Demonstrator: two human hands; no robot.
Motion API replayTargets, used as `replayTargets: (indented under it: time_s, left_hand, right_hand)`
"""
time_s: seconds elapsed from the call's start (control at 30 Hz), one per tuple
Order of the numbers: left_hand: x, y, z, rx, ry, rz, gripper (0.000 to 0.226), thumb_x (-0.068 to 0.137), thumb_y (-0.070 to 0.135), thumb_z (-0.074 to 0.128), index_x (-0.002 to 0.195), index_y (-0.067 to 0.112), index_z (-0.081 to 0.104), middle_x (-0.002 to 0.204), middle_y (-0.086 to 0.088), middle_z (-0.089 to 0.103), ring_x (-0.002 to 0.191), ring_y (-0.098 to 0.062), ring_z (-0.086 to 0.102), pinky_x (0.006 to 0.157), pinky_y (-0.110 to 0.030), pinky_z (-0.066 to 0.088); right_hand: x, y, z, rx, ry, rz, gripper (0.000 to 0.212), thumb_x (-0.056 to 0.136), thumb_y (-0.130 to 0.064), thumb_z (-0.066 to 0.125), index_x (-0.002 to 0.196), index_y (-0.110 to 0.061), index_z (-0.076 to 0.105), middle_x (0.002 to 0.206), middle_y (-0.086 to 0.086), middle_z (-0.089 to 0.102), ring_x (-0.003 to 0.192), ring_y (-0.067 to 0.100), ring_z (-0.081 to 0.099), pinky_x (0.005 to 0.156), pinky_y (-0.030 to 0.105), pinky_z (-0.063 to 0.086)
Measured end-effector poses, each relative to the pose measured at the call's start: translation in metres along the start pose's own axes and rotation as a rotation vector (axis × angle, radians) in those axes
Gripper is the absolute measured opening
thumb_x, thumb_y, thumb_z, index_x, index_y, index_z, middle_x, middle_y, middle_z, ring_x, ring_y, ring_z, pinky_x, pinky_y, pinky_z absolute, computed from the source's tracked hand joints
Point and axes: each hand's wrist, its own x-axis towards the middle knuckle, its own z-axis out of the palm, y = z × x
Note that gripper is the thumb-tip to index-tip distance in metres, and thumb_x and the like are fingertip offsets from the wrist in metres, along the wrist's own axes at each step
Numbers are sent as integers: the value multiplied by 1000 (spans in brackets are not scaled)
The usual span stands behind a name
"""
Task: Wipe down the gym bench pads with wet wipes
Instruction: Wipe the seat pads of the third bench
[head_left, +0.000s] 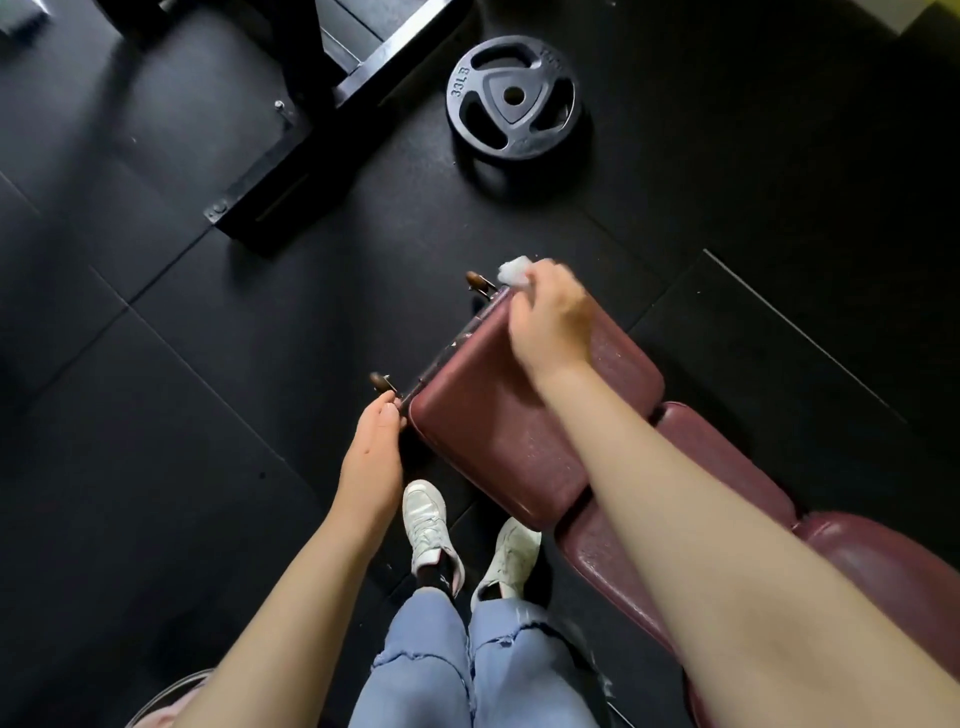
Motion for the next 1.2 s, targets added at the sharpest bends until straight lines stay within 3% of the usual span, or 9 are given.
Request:
replayTargets:
  time_s: [0.23,0.4,0.5,0.6,0.8,0.9,1.03,1.13,1.2]
  left_hand:
    - [16,10,-1,-84,-73,-53,34,95,55,41,112,39,65,119,11,69,114,-6,62,105,-35,45]
    - [20,9,2,55,-99,-40,46,84,64,35,113,46,66,125,18,64,121,-5,57,112,-39,38]
    - [24,10,6,79,-81,-30,36,99,49,35,110,44,68,121,18,65,118,-3,58,107,-33,41]
    - [28,13,10,81,-83,-46,36,103,44,33,114,42,67,121,17,65,116,-3,58,99,-25,41]
    - [30,19,17,158,-90,-29,40,98,49,30,114,43,66,112,18,66,104,4,60,81,-17,41]
    - [28,22,18,178,-98,-23,42,92,52,29,106,50,68,106,27,67,98,13,59,80,-16,40]
    - [27,21,21,195,-91,-17,47,84,57,30,109,47,69,113,21,66,105,4,59,83,-21,43]
    - [25,22,23,202,-80,-9,44,94,53,29,110,46,69,117,19,66,110,4,56,85,-18,39]
    - [25,23,25,210,-70,12,42,94,53,31,108,44,70,113,17,67,109,1,58,85,-18,41]
  right_hand:
    - [-72,6,4,-132,-752,-926,11,77,-1,60,84,-7,67,79,10,62,71,31,58,63,42,48]
    - [34,54,-26,-179,27,-217,17,90,-5,48,94,-3,64,88,18,63,83,40,58,75,44,43]
    - [33,57,-20,-49,108,178,13,93,-2,49,98,1,60,100,18,61,97,37,55,84,39,41]
    - [-9,47,-12,90,71,-96,21,85,11,52,97,1,65,102,13,63,97,29,58,88,39,47]
    - [-98,35,-2,-159,-772,-800,26,77,-3,53,99,-9,66,94,10,64,83,31,60,70,39,44]
    - [-45,51,-14,-236,-471,-824,28,86,-13,49,105,-19,68,103,1,68,91,26,63,73,37,44]
    - [8,70,-34,-216,105,-13,18,83,2,54,96,-1,65,94,17,62,86,42,58,78,49,45]
    - [-24,48,-14,6,83,-57,20,73,10,56,87,0,66,89,20,65,82,41,60,77,48,48]
    - [-75,35,0,126,-289,-385,24,70,10,59,84,-6,68,90,12,69,85,33,65,77,43,50]
